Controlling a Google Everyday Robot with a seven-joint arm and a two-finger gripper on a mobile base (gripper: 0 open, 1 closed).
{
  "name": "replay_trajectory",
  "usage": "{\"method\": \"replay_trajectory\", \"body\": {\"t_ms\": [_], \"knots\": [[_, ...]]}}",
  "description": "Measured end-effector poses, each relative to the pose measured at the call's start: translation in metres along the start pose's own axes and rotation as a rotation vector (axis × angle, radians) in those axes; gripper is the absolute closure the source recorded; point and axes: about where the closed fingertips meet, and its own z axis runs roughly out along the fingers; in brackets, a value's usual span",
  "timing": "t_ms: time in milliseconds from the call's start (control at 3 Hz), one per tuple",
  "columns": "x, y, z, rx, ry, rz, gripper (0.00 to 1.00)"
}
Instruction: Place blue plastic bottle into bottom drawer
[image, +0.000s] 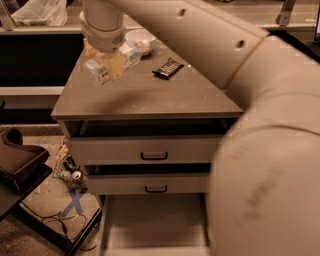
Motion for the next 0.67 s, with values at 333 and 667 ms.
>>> {"method": "replay_trajectory", "body": {"t_ms": [333,667], "knots": [[-0.054,0.038,-0.064,0.154,-0.038,0.145,1.00],[-0.089,0.076,-0.067,0.212,-0.119,0.236,1.00]]}}
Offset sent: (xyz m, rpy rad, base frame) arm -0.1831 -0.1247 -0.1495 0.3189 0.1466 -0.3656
